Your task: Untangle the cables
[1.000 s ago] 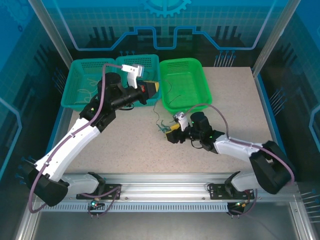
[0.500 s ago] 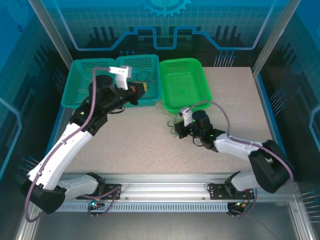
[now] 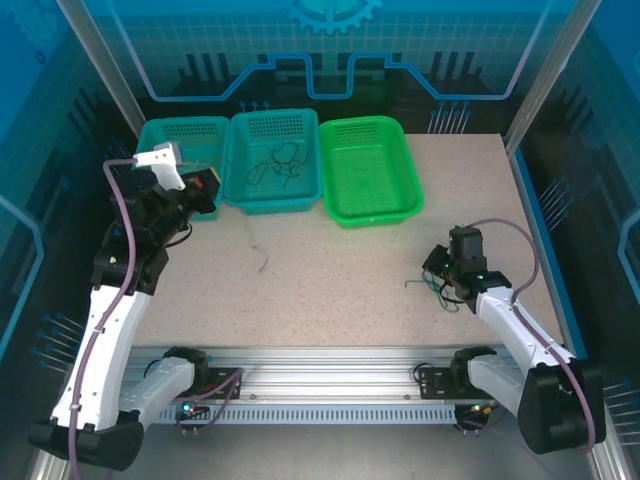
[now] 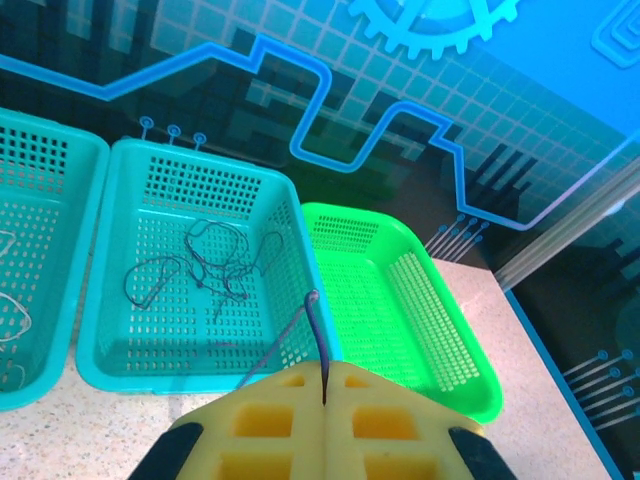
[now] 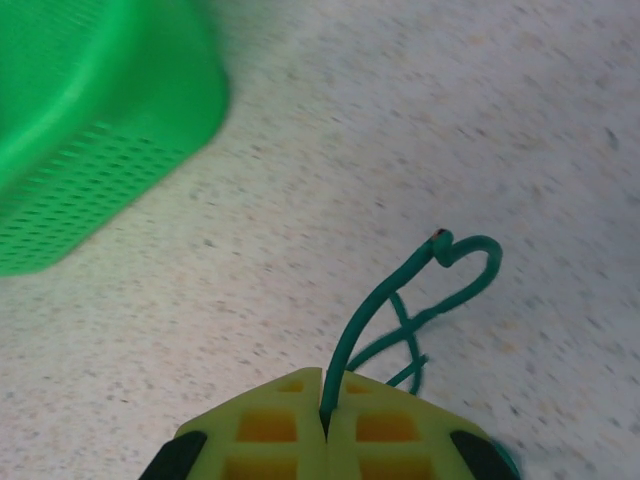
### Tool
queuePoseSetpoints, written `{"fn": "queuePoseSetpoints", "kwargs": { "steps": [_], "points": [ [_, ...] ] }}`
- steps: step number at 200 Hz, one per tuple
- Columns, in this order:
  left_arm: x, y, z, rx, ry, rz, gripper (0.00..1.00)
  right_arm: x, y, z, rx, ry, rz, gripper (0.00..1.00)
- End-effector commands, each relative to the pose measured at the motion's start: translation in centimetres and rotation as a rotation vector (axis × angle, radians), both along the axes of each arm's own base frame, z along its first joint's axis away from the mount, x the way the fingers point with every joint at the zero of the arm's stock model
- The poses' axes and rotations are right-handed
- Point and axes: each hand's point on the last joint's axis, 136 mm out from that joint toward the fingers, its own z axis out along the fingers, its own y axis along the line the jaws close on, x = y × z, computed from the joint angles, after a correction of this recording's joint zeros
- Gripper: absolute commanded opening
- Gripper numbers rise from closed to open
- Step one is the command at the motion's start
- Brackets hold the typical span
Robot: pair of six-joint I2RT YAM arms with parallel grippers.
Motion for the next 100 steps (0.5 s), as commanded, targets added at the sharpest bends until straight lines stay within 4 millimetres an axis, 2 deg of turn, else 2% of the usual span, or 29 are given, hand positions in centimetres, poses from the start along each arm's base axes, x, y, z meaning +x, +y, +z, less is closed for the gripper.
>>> {"fn": "queuePoseSetpoints", "kwargs": {
  "steps": [1, 21, 47, 100],
  "points": [
    [0.5, -1.3, 3.2, -0.057, -0.077, -0.074, 0.0, -0.4, 0.0, 0.3, 0.043, 0.04, -0.024, 0.0],
    [1.6, -2.5, 6.4, -0.078, -0.149, -0.142, 0.0, 0.0, 0.9, 1.1, 0.09, 0.009, 0.009, 0.0],
    [3.2, -2.9, 10.7, -0.052, -0.233, -0.164, 0.0, -0.2, 0.9, 1.6, 0.086, 0.0, 0.015, 0.0],
    [7.3, -0.9, 19.2, -0.012, -0.426, -0.079, 0.0, -0.7, 1.2, 2.6, 0.095, -0.021, 0.042, 0.0]
  ]
}}
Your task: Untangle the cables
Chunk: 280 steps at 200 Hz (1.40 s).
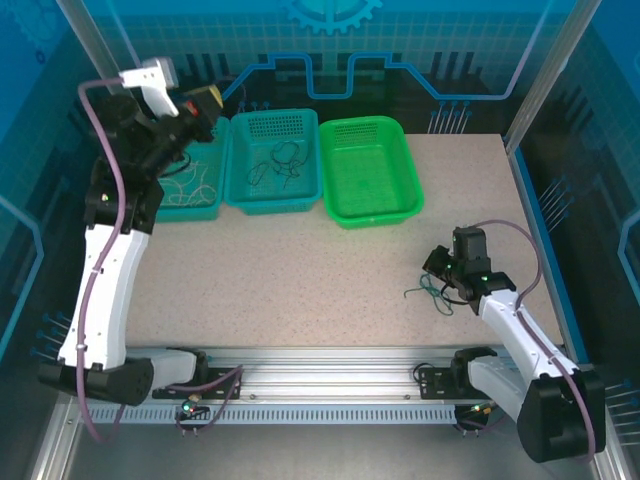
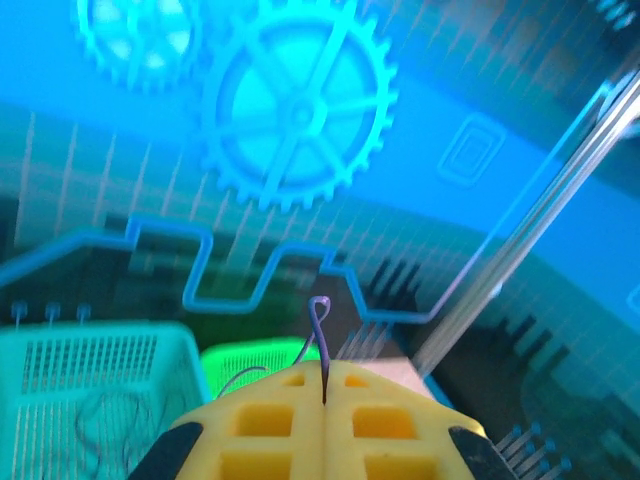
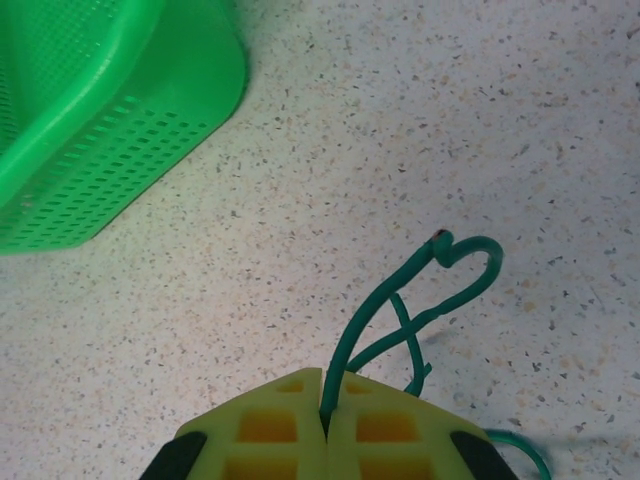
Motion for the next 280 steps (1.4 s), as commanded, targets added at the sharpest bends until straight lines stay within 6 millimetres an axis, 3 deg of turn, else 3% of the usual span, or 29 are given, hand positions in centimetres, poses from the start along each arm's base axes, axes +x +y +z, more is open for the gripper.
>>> {"fn": "queuePoseSetpoints", "kwargs": {
  "steps": [1, 19, 27, 57, 89, 118, 131, 139, 151, 174, 199, 235, 263, 273, 280],
  "points": [
    [1.5, 0.9, 4.5, 0.009, -0.134, 0.031, 0.0, 0.0, 0.1, 1.3, 0.019, -0.016, 0.009, 0.0],
    [4.2, 1.2, 5.6, 0.014, -0.146, 0.05, 0.0, -0.1, 0.2, 1.9, 0.021, -0.026, 0.018, 0.0],
    [5.8, 1.2, 5.2, 0.018, -0.131, 0.058, 0.0, -0.1, 0.4, 2.3, 0.023, -0.032, 0.026, 0.0],
    [11.8, 1.4, 0.7, 0.01, -0.024, 0.077, 0.0, -0.3, 0.6, 3.9, 0.028, -0.07, 0.044, 0.0],
    [16.7, 1.2, -6.9, 0.024, 0.106, 0.075, 0.0, -0.9, 0.4, 5.4, 0.009, -0.105, 0.058, 0.0],
    [19.2, 0.8, -17.2, -0.007, 0.302, 0.064, 0.0, -1.3, 0.3, 5.6, 0.005, -0.115, 0.054, 0.0],
    [19.3, 0.9, -21.1, -0.019, 0.375, 0.073, 0.24, -1.3, 0.5, 5.8, 0.016, -0.119, 0.059, 0.0],
    [19.1, 1.1, -22.7, -0.029, 0.413, 0.084, 0.41, -1.3, 0.7, 6.1, 0.024, -0.125, 0.07, 0.0],
    [18.4, 1.3, -24.0, -0.049, 0.44, 0.098, 0.57, -1.2, 1.1, 6.7, 0.033, -0.137, 0.089, 0.0],
    [16.3, 0.7, -23.3, -0.082, 0.412, 0.082, 0.77, -0.7, 2.0, 8.4, 0.057, -0.186, 0.14, 0.0],
    [13.1, -1.7, -20.0, -0.06, 0.347, 0.012, 0.81, -0.2, 3.6, 11.3, 0.099, -0.261, 0.234, 0.0],
    [5.8, -8.0, -15.6, 0.004, 0.199, -0.182, 0.82, -0.4, 6.5, 15.6, 0.168, -0.351, 0.398, 0.0],
    [0.4, -13.2, -16.0, 0.067, 0.128, -0.352, 0.84, -0.6, 8.0, 18.7, 0.21, -0.42, 0.467, 0.0],
    [-1.2, -14.5, -16.7, 0.081, 0.124, -0.409, 0.84, -0.5, 8.1, 18.7, 0.21, -0.42, 0.455, 0.0],
    [-2.3, -15.3, -17.1, 0.091, 0.117, -0.45, 0.84, -0.2, 8.2, 20.4, 0.203, -0.463, 0.448, 0.0]
  ]
}}
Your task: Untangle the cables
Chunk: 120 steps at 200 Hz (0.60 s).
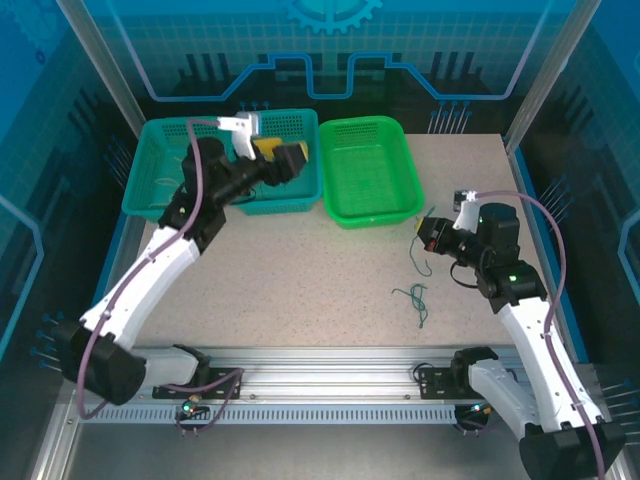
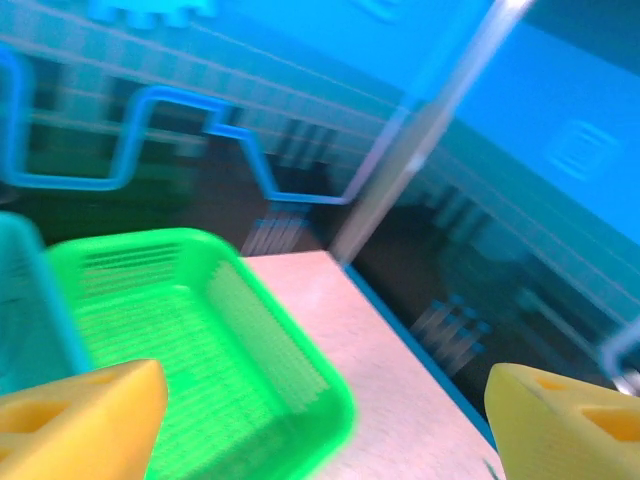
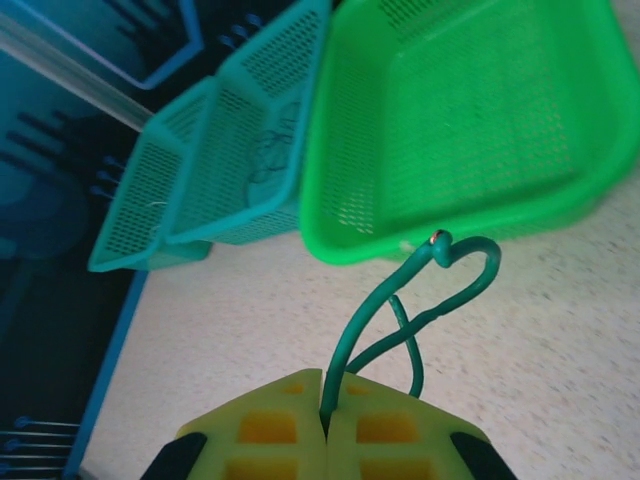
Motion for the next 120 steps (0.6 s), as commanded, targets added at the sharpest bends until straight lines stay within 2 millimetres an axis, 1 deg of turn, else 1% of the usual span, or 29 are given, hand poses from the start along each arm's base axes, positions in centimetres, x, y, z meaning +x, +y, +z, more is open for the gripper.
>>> {"fn": "queuePoseSetpoints", "kwargs": {
  "steps": [1, 19, 30, 39, 65, 77, 82, 95, 105, 120],
  "points": [
    [-2.4, -2.9, -3.7, 0.07, -0.002, -0.135, 0.84, 0.1, 1.5, 4.0, 0.03, -0.105, 0.058, 0.0],
    [-6.0, -4.9, -4.4, 0.098, -0.064, -0.265, 0.85, 1.7, 1.5, 5.9, 0.028, -0.155, 0.024, 0.0],
    [-8.5, -6.2, -4.6, 0.114, -0.119, -0.356, 0.87, 3.3, 1.6, 6.8, 0.028, -0.157, 0.003, 0.0],
    [-10.0, -6.9, -4.9, 0.137, -0.146, -0.407, 0.88, 4.7, 1.9, 7.5, 0.021, -0.155, -0.004, 0.0],
    [-13.5, -8.3, -5.6, 0.197, -0.169, -0.511, 0.88, 9.9, 2.8, 7.5, -0.036, -0.137, -0.013, 0.0],
    [-14.7, -8.7, -5.6, 0.203, -0.17, -0.538, 0.88, 12.4, 3.8, 7.3, -0.07, -0.144, 0.009, 0.0],
    [-15.1, -8.9, -5.7, 0.207, -0.168, -0.546, 0.89, 13.5, 4.2, 7.0, -0.09, -0.144, 0.014, 0.0],
    [-15.7, -8.9, -6.0, 0.224, -0.157, -0.544, 0.88, 16.3, 4.9, 5.4, -0.145, -0.112, 0.003, 0.0],
    [-15.9, -8.9, -6.4, 0.244, -0.148, -0.532, 0.89, 18.5, 5.3, 3.6, -0.18, -0.065, -0.016, 0.0],
    [-15.4, -8.3, -7.3, 0.281, -0.105, -0.472, 0.89, 21.7, 5.8, 0.4, -0.22, 0.025, -0.031, 0.0]
  ]
}}
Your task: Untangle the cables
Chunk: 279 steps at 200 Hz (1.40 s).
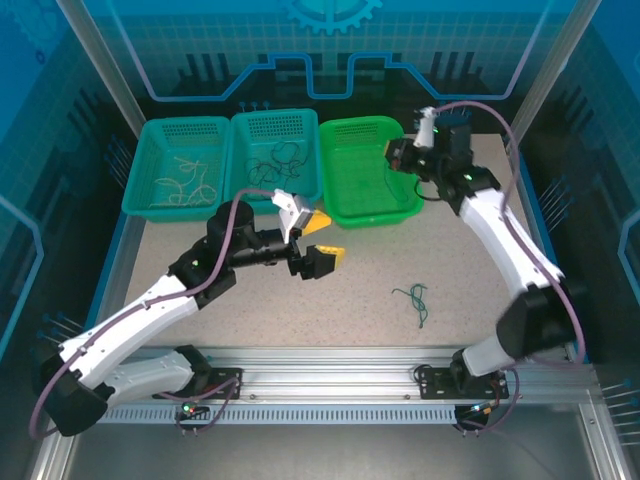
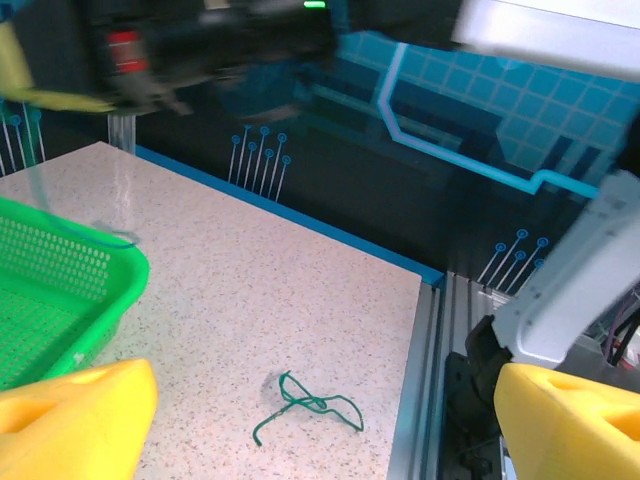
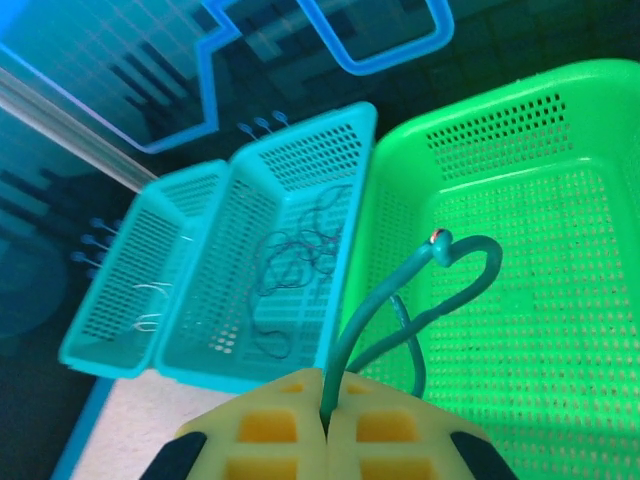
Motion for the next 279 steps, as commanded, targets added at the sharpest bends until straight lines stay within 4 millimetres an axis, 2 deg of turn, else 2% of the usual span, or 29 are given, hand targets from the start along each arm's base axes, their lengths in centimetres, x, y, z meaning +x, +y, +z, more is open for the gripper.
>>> {"fn": "queuePoseSetpoints", "kwargs": {
  "steps": [1, 23, 28, 38, 42, 49, 61, 75, 92, 105, 115, 128, 137, 154, 171, 195, 212, 233, 245, 263, 279],
  "points": [
    [0.2, 0.7, -1.5, 0.083, 0.007, 0.065, 0.89, 4.0, 0.4, -4.0, -0.107, 0.08, -0.041, 0.0],
    [1.3, 1.9, -3.0, 0.149, 0.076, 0.163, 0.89, 7.6, 0.9, -8.3, -0.145, 0.189, -0.078, 0.0],
    [1.3, 2.0, -3.3, 0.163, 0.087, 0.175, 0.89, 8.2, 1.0, -9.1, -0.15, 0.205, -0.084, 0.07],
    [1.3, 2.4, -3.7, 0.182, 0.105, 0.195, 0.9, 8.9, 1.2, -9.7, -0.154, 0.227, -0.083, 0.27],
    [1.3, 2.5, -3.9, 0.188, 0.111, 0.198, 0.9, 9.1, 1.2, -9.7, -0.157, 0.232, -0.081, 0.34],
    [1.3, 2.6, -4.1, 0.196, 0.118, 0.205, 0.93, 9.3, 1.3, -9.2, -0.163, 0.235, -0.075, 0.4],
    [1.2, 2.8, -4.5, 0.208, 0.124, 0.21, 0.95, 9.0, 0.8, -8.3, -0.194, 0.238, -0.085, 0.45],
    [1.2, 2.9, -5.0, 0.221, 0.122, 0.209, 0.97, 7.6, -0.3, -7.2, -0.233, 0.237, -0.105, 0.46],
    [1.1, 2.9, -5.5, 0.238, 0.113, 0.202, 0.98, 4.5, -1.7, -6.3, -0.249, 0.233, -0.125, 0.46],
    [0.9, 2.9, -5.8, 0.249, 0.107, 0.187, 0.99, 1.0, -2.8, -5.9, -0.237, 0.232, -0.15, 0.46],
    [0.7, 2.9, -6.1, 0.257, 0.104, 0.175, 0.99, -2.0, -3.9, -6.6, -0.228, 0.248, -0.174, 0.48],
    [0.4, 2.8, -6.6, 0.268, 0.107, 0.158, 0.99, -6.4, -5.3, -7.6, -0.227, 0.263, -0.211, 0.57],
    [0.1, 2.6, -6.7, 0.271, 0.103, 0.141, 0.99, -9.5, -6.3, -8.9, -0.221, 0.294, -0.241, 0.62],
    [-0.1, 2.5, -7.0, 0.266, 0.097, 0.121, 0.99, -15.1, -7.7, -11.5, -0.188, 0.367, -0.29, 0.67],
    [-0.2, 2.2, -7.1, 0.256, 0.09, 0.107, 0.99, -20.2, -9.2, -15.5, -0.178, 0.499, -0.345, 0.7],
    [0.2, 2.0, -7.4, 0.25, 0.083, 0.118, 0.99, -24.5, -10.0, -21.1, -0.215, 0.67, -0.355, 0.75],
    [0.6, 2.1, -7.5, 0.252, 0.079, 0.14, 0.99, -25.3, -9.8, -24.0, -0.25, 0.754, -0.326, 0.79],
    [0.8, 2.5, -7.8, 0.255, 0.072, 0.164, 0.99, -24.9, -8.8, -26.6, -0.278, 0.82, -0.272, 0.79],
    [1.0, 2.8, -7.9, 0.252, 0.064, 0.181, 0.99, -24.4, -8.4, -27.9, -0.303, 0.861, -0.247, 0.74],
    [1.1, 3.0, -7.9, 0.246, 0.064, 0.2, 0.99, -23.8, -7.9, -29.1, -0.338, 0.902, -0.212, 0.56],
    [1.2, 3.1, -8.1, 0.248, 0.074, 0.212, 0.99, -23.3, -7.6, -29.1, -0.367, 0.897, -0.196, 0.29]
  ]
}}
